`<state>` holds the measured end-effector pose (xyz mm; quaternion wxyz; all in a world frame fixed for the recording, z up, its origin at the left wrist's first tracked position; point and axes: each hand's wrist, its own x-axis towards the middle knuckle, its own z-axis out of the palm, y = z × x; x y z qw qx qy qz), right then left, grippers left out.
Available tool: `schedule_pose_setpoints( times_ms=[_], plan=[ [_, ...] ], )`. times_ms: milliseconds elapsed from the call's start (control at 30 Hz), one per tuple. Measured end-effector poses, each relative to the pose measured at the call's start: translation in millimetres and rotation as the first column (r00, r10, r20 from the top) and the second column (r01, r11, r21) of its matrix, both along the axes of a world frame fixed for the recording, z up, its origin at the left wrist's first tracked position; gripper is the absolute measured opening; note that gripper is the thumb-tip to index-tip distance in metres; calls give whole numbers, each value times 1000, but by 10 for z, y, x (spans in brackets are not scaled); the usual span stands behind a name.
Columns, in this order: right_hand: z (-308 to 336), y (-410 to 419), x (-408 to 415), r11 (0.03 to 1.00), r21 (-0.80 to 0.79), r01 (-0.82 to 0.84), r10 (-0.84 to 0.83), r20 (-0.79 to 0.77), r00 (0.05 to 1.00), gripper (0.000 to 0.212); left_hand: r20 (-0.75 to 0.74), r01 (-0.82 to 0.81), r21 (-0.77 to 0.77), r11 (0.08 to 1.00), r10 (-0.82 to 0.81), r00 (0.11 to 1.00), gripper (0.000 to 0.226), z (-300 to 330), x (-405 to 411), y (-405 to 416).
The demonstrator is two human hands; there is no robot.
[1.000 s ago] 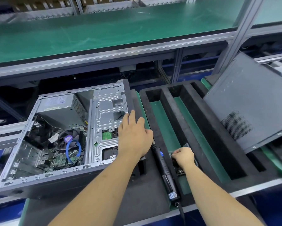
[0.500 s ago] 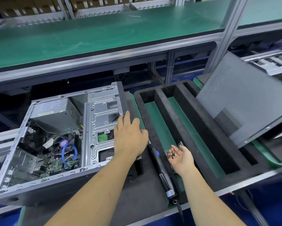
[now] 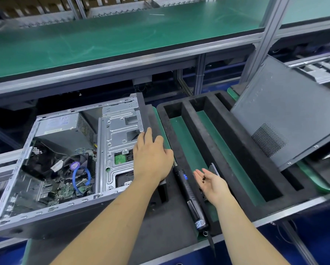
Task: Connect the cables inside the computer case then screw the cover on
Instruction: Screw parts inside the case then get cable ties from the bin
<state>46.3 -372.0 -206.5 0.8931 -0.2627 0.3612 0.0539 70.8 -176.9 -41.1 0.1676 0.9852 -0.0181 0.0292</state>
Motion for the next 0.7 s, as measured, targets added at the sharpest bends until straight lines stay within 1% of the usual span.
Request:
schedule_pose_setpoints(
  times_ms=[67,167,267,367,433,533,567,633,700],
  plan=[
    [-23,-1,10,1000,14,10,-10,-6,1000,24,-2,1,3,1000,-1,1000,38,0,2,4],
    [-32,-45,16,1000,24,15,-14,-29,999,30,-6,1,3,1000,-1,1000,38,1,7,2],
    [-35,-69,31,999,-25,-21,20,-55,998,29,-9,0,4,1000,1,1000,38,-1,12,3],
    [-17,-41,46,989,-124,-83,72,-93,993,25,-11,0,5,1000,0,1000,38,-3,13,5],
    [-5,-12,63,969,-201,-145,117,-149,982,21,-11,2,4,1000,-2,1000,38,-2,13,8],
    [-41,-4,91,901,-344,-262,171,-273,947,13,-12,3,3,1000,-3,1000,38,-2,9,10],
    [-69,-15,98,870,-398,-290,175,-300,938,13,-11,4,2,1000,-4,1000,38,-1,9,9],
    [-128,-43,100,815,-482,-320,166,-335,927,21,-11,5,1,1000,-5,1000,37,0,10,6],
    [-160,-59,88,785,-533,-318,139,-349,927,26,-6,3,0,1000,-3,1000,36,-3,13,6]
  ],
)
